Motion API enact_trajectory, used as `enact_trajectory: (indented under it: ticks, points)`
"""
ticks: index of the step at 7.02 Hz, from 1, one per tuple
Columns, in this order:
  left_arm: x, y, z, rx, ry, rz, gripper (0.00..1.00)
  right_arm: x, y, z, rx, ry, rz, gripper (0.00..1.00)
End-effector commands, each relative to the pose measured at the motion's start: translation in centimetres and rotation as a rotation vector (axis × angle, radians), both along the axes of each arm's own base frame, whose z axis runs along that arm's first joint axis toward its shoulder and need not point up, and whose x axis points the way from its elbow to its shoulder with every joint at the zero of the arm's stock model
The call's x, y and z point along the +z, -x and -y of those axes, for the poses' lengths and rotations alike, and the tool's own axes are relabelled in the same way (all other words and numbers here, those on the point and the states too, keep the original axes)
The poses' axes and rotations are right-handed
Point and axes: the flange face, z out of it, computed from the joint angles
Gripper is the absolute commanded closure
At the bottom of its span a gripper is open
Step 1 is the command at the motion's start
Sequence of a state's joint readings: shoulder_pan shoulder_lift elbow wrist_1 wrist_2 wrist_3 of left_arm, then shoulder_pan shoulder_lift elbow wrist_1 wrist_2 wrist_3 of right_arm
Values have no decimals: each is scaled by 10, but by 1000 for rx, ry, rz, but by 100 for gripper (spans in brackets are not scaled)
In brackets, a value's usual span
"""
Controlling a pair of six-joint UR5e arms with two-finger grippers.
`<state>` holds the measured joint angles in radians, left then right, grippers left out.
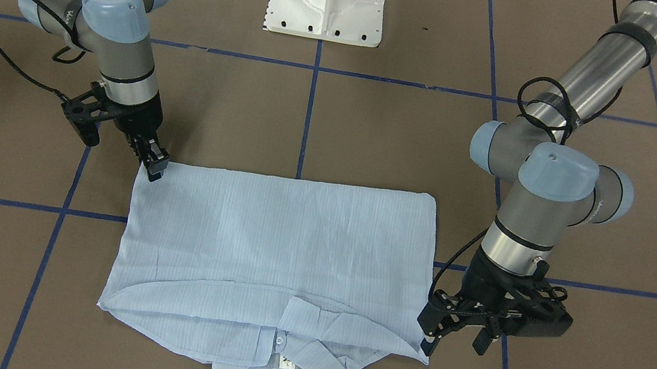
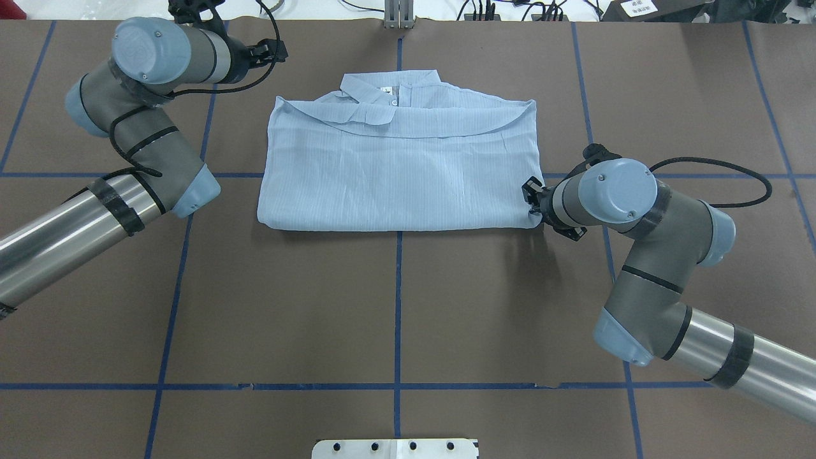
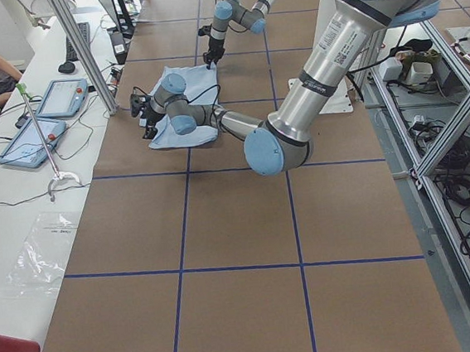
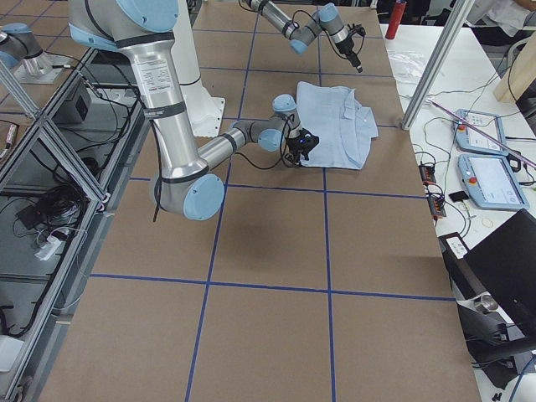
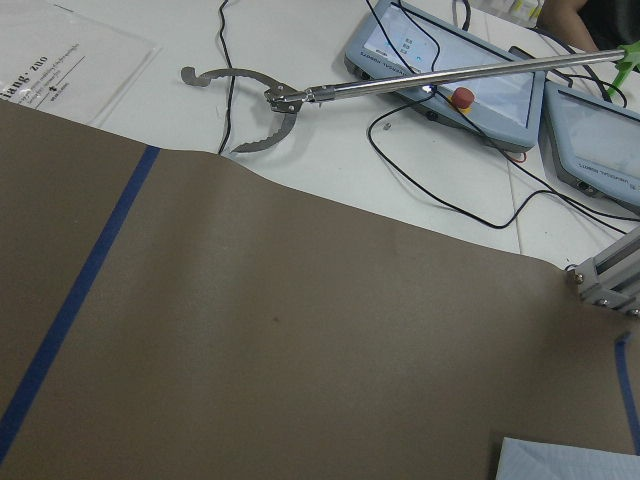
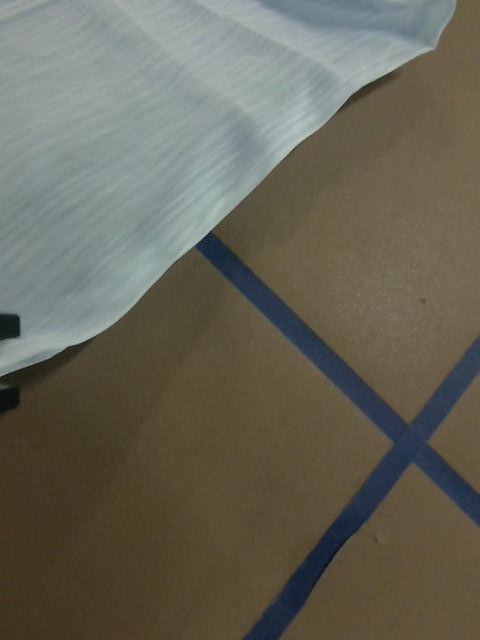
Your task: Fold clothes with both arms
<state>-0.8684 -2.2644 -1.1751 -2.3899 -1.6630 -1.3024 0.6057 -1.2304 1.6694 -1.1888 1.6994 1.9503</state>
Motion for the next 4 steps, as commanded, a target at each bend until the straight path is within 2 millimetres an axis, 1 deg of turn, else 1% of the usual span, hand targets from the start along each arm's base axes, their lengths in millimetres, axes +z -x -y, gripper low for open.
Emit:
enact_trajectory:
  ticks: [1,2,3,4]
  points:
    - [0,0,0,-1,1,-1,0,0,-2,-2,-7,2,3,100]
    - [0,0,0,-1,2,-2,0,-13,-8,-8,-15,-3,31,100]
    - [-2,-1,-1,-1,2,-6,0,-27,-36,-32,-21,-13,68,100]
    - [-2,-2,-1,0,3,-7,0,-34,-54,-65,-57,-13,102,100]
